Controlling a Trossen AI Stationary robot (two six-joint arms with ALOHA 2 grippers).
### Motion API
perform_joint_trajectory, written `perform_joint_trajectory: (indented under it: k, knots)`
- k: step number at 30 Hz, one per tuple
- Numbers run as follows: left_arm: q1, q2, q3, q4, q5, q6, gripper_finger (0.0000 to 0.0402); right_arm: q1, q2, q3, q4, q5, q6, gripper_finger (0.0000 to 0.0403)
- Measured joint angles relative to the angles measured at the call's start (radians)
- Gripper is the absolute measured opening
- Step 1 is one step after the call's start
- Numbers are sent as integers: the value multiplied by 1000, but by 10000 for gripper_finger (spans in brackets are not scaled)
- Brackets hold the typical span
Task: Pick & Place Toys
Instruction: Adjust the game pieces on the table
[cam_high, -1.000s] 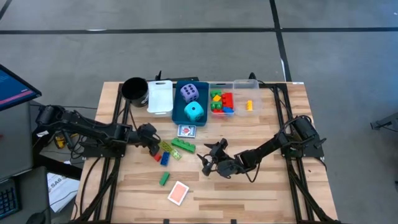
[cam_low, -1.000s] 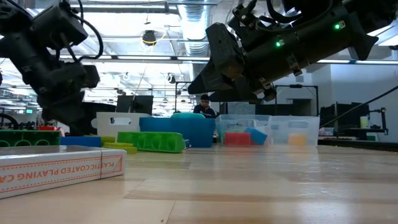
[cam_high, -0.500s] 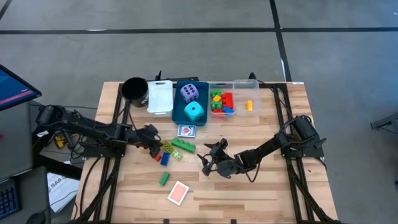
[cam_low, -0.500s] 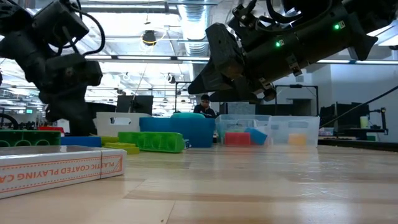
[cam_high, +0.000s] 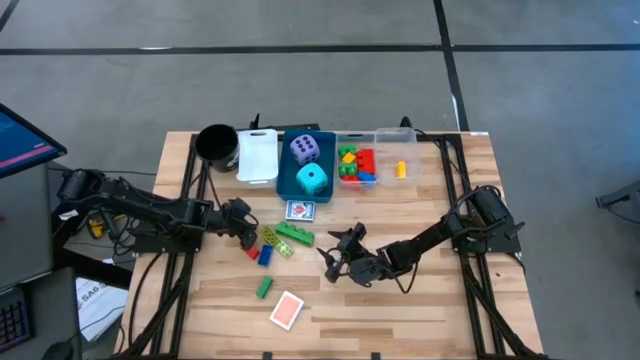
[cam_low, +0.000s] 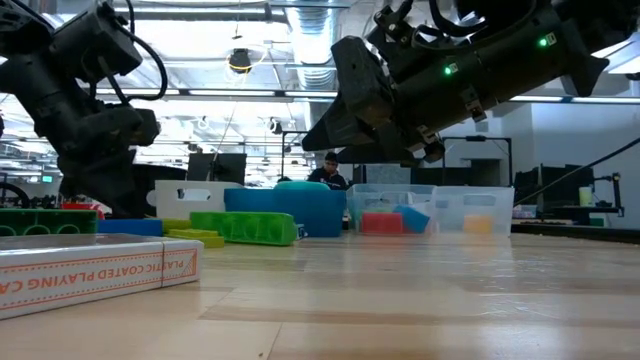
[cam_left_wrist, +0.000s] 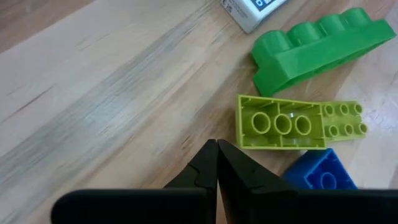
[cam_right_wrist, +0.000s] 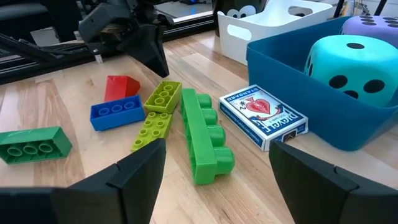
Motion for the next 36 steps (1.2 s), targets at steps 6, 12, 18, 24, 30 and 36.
perform_joint_trajectory:
  k: [6,12,18,24,30,36]
  knots:
    - [0,76,0,78,2,0,0,0,0,0,0,0,7,282]
    - [0,181,0,191,32,0,0,0,0,0,0,0,7,282]
    - [0,193,1,276,64,24,0,0,0,0,0,0,8,282]
    - [0,193,1,361,138,32,0,0,0,0,0,-4,8,282]
    - [0,193,1,284,130,33,0,0,0,0,0,-4,8,282]
    - [-1,186,4,150,62,61,0,1,0,0,0,-4,10,282]
